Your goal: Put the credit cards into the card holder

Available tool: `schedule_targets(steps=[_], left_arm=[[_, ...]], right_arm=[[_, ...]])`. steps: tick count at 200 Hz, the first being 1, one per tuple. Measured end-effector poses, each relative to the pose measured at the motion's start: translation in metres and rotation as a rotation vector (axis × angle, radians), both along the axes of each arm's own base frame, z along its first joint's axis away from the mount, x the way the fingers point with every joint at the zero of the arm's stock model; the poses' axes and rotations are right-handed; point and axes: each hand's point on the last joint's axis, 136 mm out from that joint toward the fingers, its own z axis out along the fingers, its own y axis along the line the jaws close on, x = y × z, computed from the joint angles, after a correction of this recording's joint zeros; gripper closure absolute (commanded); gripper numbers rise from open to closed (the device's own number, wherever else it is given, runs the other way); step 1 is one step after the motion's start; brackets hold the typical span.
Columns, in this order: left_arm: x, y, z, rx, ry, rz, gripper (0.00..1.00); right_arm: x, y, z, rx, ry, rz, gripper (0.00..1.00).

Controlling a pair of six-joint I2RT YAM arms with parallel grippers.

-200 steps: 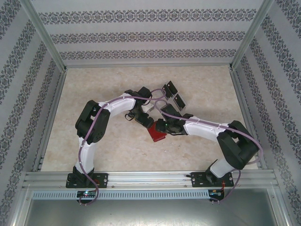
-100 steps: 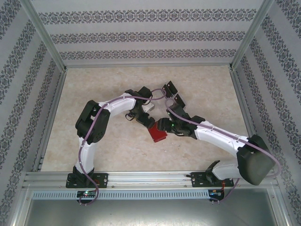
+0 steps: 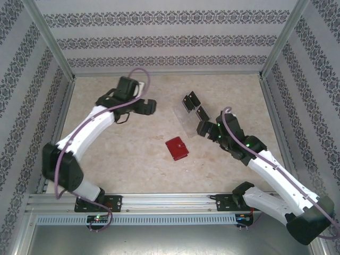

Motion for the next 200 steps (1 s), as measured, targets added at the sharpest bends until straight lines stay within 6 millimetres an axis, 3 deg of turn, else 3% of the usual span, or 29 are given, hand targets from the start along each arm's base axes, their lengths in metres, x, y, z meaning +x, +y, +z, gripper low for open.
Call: schedule_targets(steps=[23,45,73,91,110,124,144,165,200], left_arm=[[-0.012,0.046,0.021,0.027,-0.161,0.136,0.00],[-0.027,0.084,0.015,0.086,-0.292,0.239,0.00],[-0.041,0.137,-0.012,0.171,-0.352,0.380,0.00],[-0.044,0.170,-0.031,0.193,-0.355,0.473,0.00],[-0.049,0.190,-0.056,0.219,-0.349,0.518,0.00],[-0.049,0.192,-0.073,0.229,-0.339,0.512,0.00],[-0.045,0.191,-0.094,0.236,-0.326,0.490,0.00],[-0.039,0.190,-0.112,0.243,-0.320,0.481,0.00],[-0.032,0.186,-0.145,0.233,-0.317,0.465,0.00]], right_arm=[[0.024,-0.048,0.030,-0.169,-0.143,-0.149,0.02],[0.039,-0.096,0.042,-0.337,-0.240,-0.282,0.02],[0.044,-0.157,0.028,-0.466,-0.226,-0.454,0.02],[0.045,-0.182,-0.003,-0.520,-0.179,-0.502,0.02],[0.047,-0.185,-0.044,-0.565,-0.119,-0.470,0.02],[0.050,-0.182,-0.071,-0.583,-0.081,-0.427,0.02],[0.055,-0.177,-0.095,-0.584,-0.079,-0.383,0.02],[0.063,-0.171,-0.106,-0.577,-0.099,-0.341,0.02],[0.083,-0.156,-0.095,-0.543,-0.202,-0.270,0.02]])
